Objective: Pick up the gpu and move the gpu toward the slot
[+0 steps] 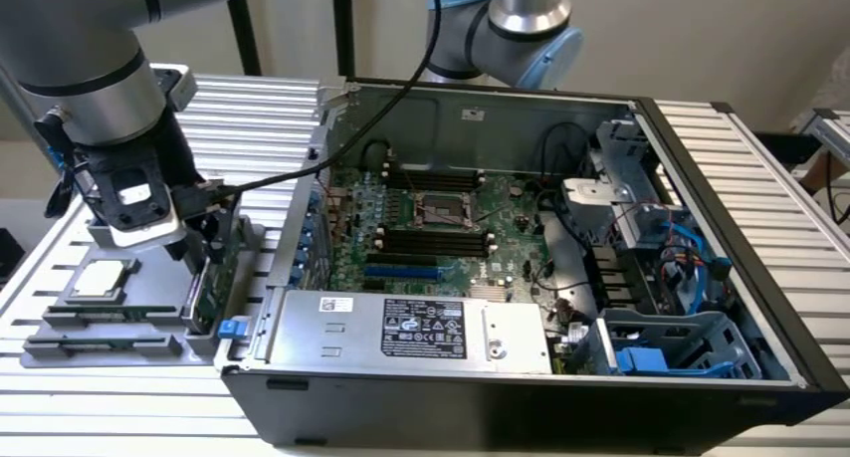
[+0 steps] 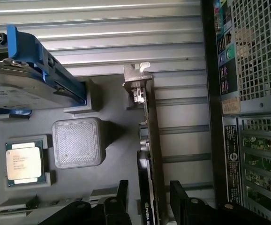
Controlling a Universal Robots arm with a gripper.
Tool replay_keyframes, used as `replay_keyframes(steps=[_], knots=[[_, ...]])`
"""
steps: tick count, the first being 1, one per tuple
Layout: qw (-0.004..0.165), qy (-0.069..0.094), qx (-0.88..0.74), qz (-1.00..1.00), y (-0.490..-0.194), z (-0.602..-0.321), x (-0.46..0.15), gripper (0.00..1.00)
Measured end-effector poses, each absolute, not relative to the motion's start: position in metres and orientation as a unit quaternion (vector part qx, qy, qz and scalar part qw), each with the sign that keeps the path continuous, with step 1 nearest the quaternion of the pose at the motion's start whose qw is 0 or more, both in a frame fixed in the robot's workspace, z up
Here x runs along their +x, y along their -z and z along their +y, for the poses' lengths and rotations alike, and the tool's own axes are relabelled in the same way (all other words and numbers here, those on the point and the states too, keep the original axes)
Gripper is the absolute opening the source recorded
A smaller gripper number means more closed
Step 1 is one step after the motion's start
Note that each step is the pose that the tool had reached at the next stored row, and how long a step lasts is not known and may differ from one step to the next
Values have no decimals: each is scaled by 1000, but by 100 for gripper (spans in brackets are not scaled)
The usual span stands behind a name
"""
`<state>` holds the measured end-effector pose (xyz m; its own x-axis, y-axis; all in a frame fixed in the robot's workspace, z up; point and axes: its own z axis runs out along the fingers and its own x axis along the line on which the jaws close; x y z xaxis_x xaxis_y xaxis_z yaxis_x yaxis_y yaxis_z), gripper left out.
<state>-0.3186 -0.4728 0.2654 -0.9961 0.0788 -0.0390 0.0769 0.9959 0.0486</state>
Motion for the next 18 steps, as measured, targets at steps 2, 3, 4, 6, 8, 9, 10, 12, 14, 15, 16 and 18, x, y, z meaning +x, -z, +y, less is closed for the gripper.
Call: replay_keyframes(steps=[2,3,4,6,8,9,10,12,14,15,16,18], knots=[[20,-24,39,999,-265,-473,-319,48],[21,-24,39,999,-265,-473,-319,48],[21,-24,39,999,-265,-473,-319,48],[21,-24,39,999,-263,-473,-319,48],[21,-24,39,999,-262,-472,-319,48],[21,-23,38,999,-261,-472,-319,48],[20,-24,38,999,-261,-472,-319,48],[21,-24,36,999,-260,-471,-319,48],[21,-24,34,999,-259,-470,-319,48],[21,-24,33,999,-258,-469,-319,48],[21,-24,31,999,-258,-469,-319,48],[22,-24,27,999,-257,-469,-319,48]])
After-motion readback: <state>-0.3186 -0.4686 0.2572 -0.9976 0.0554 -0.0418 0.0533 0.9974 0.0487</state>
